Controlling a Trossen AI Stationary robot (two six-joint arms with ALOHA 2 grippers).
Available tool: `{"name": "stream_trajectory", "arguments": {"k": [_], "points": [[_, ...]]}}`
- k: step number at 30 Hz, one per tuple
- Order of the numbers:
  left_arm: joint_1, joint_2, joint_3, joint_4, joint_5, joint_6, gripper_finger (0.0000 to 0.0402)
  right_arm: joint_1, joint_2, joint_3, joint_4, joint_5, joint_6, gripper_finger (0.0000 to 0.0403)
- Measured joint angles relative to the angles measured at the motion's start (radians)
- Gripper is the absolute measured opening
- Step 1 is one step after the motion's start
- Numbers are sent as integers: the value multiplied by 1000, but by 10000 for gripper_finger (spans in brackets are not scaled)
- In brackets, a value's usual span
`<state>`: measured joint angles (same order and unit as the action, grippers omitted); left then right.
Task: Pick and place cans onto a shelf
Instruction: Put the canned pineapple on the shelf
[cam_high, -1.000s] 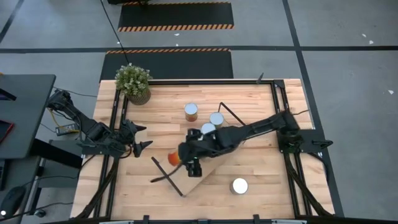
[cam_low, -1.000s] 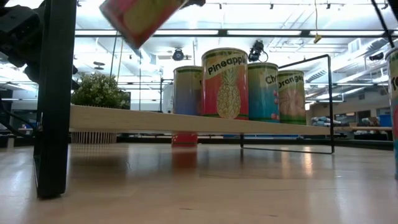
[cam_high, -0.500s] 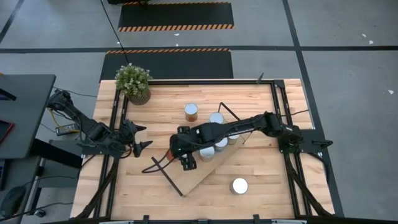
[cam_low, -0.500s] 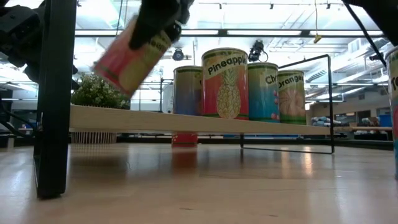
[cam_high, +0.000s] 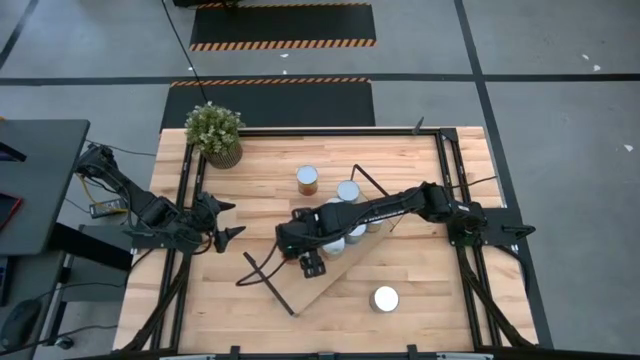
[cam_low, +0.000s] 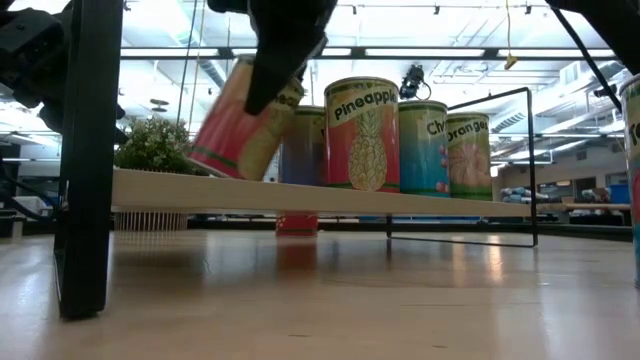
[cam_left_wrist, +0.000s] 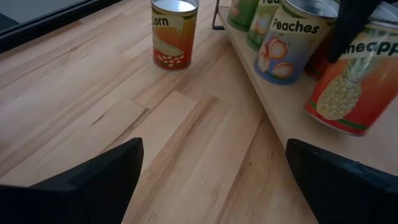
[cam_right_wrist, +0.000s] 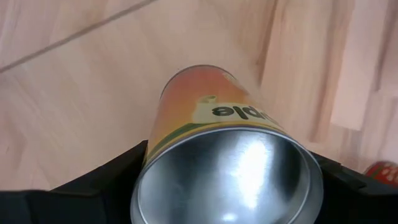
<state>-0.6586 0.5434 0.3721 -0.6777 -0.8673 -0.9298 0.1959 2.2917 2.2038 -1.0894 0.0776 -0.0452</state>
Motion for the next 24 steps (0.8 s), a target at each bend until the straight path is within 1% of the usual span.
{"name": "stream_trajectory", "arguments": {"k": [8, 13, 16, 19, 24], "points": [[0, 0, 0, 0, 0, 0, 400, 4, 0, -5, -40, -7, 27, 343], [0, 0, 0, 0, 0, 0, 400, 4, 0, -5, -38, -59, 39, 362], [0, 0, 0, 0, 0, 0, 400, 2, 0, -5, -36, -66, 45, 376], [0, 0, 0, 0, 0, 0, 400, 2, 0, -5, -31, -54, 42, 385], [0, 0, 0, 0, 0, 0, 400, 17, 0, 20, -30, 1, 41, 385]]}}
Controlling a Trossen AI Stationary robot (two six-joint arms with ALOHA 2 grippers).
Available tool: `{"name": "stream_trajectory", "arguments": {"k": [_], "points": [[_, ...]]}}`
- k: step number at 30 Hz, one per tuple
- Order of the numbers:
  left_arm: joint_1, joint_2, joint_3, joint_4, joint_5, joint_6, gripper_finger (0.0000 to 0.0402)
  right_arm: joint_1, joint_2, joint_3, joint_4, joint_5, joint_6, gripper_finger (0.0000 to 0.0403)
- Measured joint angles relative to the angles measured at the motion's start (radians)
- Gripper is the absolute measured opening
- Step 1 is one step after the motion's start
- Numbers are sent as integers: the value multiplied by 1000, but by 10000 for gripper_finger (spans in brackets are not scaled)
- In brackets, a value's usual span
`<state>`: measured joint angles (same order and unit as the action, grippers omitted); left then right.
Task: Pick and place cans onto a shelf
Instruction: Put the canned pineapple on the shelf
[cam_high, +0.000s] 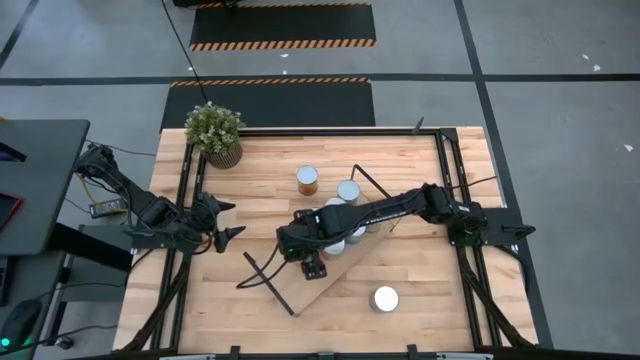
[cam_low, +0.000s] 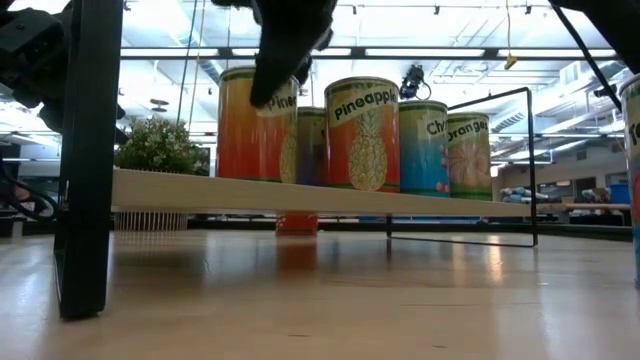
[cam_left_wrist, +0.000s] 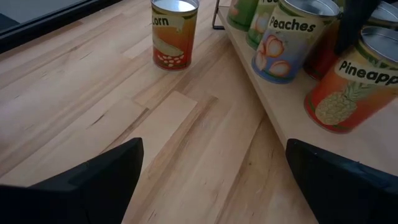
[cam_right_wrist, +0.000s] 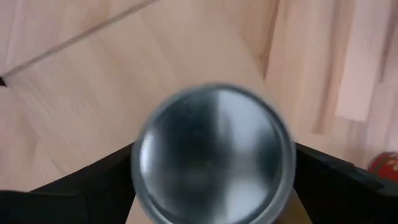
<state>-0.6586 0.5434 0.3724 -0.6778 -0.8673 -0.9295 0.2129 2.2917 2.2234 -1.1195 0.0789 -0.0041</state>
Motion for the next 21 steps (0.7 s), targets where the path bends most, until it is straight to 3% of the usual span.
{"name": "stream_trajectory", "arguments": {"k": [5, 12, 21], "points": [[0, 0, 0, 0, 0, 0, 400, 24, -1, 47, 1, 13, 0, 383], [0, 0, 0, 0, 0, 0, 400, 55, -1, 69, 53, 126, -86, 382], [0, 0, 0, 0, 0, 0, 400, 59, -1, 9, 132, 110, -123, 381]]}}
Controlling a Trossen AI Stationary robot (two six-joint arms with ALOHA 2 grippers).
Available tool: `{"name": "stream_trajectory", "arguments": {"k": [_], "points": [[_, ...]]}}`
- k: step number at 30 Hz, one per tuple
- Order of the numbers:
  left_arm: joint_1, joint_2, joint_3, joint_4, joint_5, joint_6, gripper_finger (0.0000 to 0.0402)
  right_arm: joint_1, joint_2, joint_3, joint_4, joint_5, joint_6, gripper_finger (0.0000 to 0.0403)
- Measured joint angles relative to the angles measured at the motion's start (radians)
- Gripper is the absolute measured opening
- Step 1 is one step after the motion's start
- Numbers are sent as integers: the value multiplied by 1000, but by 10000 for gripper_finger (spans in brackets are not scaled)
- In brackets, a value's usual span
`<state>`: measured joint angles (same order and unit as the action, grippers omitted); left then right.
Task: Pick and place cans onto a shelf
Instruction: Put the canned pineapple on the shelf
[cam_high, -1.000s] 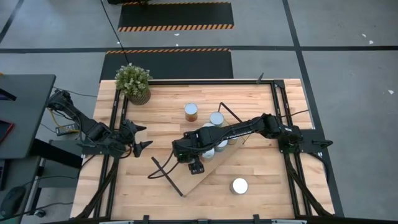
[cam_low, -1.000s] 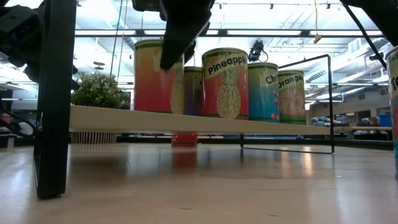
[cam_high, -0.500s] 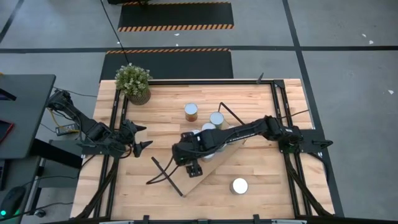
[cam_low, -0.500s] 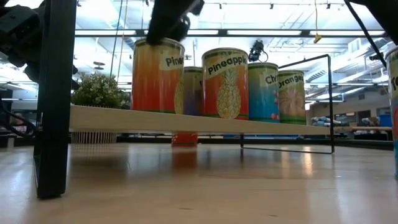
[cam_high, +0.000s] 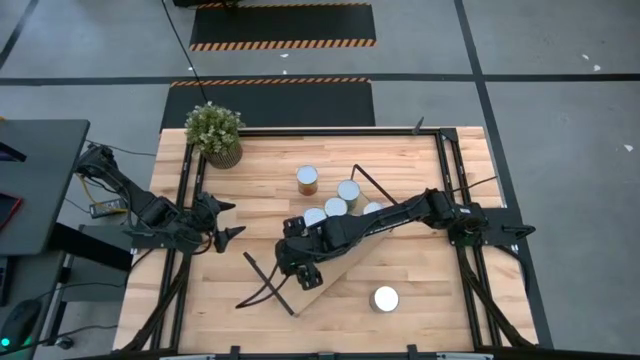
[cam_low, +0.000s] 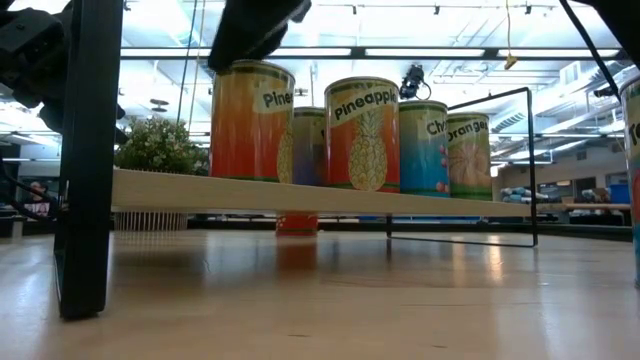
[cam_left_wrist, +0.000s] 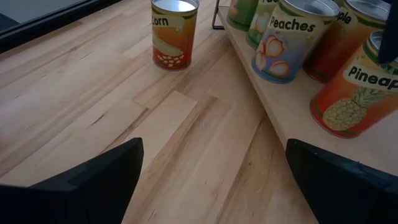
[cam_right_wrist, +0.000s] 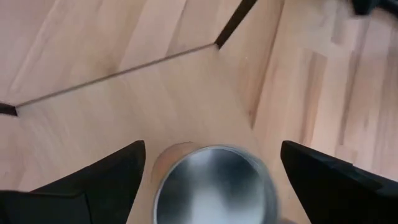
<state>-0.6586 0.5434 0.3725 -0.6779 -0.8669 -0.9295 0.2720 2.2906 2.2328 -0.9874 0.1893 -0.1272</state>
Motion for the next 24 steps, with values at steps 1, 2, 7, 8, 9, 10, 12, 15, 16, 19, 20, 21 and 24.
{"name": "stream_trajectory", "arguments": {"k": [1, 2, 7, 8, 9, 10, 12, 15, 16, 19, 20, 21, 24], "points": [[0, 0, 0, 0, 0, 0, 400, -2, 0, -9, -2, 0, 0, 381], [0, 0, 0, 0, 0, 0, 400, -5, 1, -17, -3, 4, 0, 381], [0, 0, 0, 0, 0, 0, 400, -19, 0, -32, 3, 76, 0, 381], [0, 0, 0, 0, 0, 0, 400, -24, 0, -32, 6, 80, -2, 381], [0, 0, 0, 0, 0, 0, 400, -27, 0, -32, 7, 81, -4, 381], [0, 0, 0, 0, 0, 0, 400, -32, 0, -32, 7, 84, -5, 381], [0, 0, 0, -1, 0, 0, 400, -38, 0, -32, 6, 92, -4, 381], [0, 0, 0, -4, 0, 0, 400, -46, 0, -32, 6, 108, 0, 381], [0, 0, 0, -5, 0, 0, 400, -48, 0, -32, 6, 109, 0, 381], [0, 0, 0, -6, 12, 1, 400, -53, 0, -32, 6, 122, 13, 381], [0, 0, 0, -6, 15, 1, 400, -54, 0, -32, 5, 127, 20, 381], [0, 0, 0, -6, 15, 1, 400, -54, 0, -32, 3, 128, 25, 381], [0, 0, 0, -7, 15, 1, 400, -54, 0, -17, -20, 128, 37, 381]]}}
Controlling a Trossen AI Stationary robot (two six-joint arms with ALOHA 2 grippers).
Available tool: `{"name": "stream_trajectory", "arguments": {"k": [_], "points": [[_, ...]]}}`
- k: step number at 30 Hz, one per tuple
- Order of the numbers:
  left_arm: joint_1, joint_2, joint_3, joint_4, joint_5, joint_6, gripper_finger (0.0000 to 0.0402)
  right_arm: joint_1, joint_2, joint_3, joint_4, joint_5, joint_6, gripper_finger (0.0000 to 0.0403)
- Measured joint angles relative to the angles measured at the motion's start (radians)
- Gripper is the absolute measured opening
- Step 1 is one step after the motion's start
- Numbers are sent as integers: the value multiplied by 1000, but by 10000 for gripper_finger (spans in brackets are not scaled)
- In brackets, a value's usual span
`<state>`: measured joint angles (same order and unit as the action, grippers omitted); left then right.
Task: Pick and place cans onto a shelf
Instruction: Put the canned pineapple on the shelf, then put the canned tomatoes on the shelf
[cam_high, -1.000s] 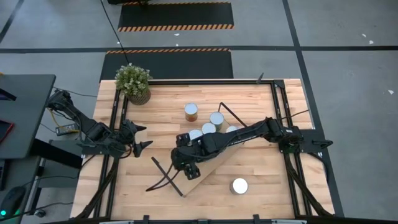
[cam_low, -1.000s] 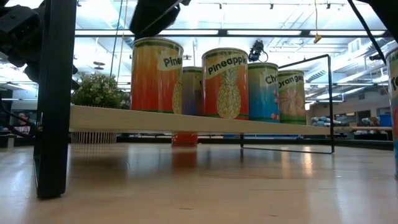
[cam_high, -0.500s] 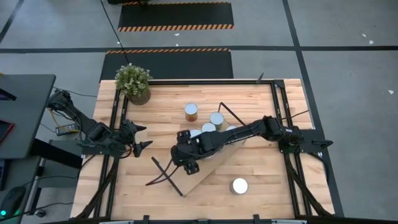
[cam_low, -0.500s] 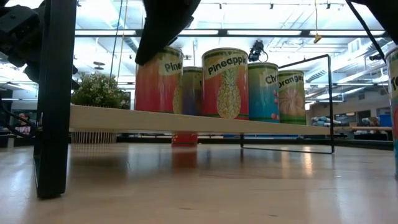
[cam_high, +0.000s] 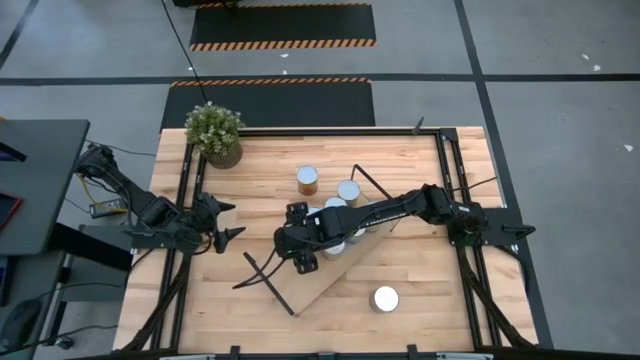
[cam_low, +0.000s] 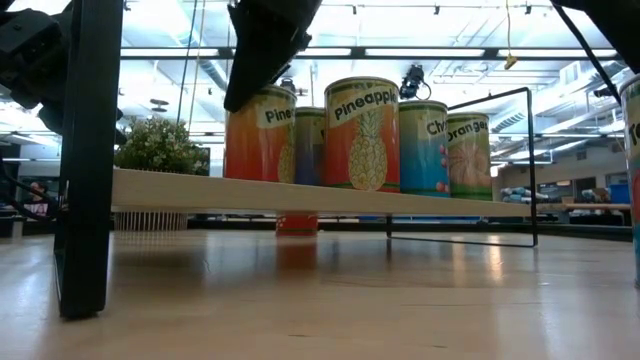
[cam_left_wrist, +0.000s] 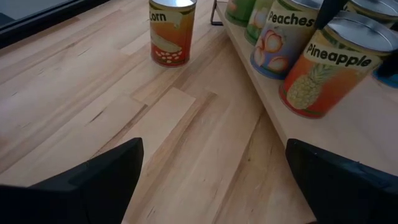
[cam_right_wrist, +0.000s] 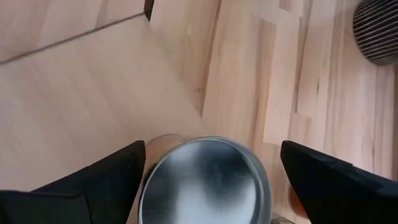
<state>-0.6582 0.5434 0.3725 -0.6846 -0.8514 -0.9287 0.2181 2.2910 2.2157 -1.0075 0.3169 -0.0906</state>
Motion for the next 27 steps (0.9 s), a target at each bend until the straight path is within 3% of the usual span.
{"name": "stream_trajectory", "arguments": {"k": [9, 20, 27], "points": [[0, 0, 0, -1, 0, 0, 400, 2, 0, 140, -94, 6, 62, 381], [0, 0, 0, -1, 0, 0, 400, 96, -20, 140, -147, -53, 128, 381], [0, 0, 0, 0, 0, -2, 400, 194, -19, 140, -352, -57, 335, 380]]}}
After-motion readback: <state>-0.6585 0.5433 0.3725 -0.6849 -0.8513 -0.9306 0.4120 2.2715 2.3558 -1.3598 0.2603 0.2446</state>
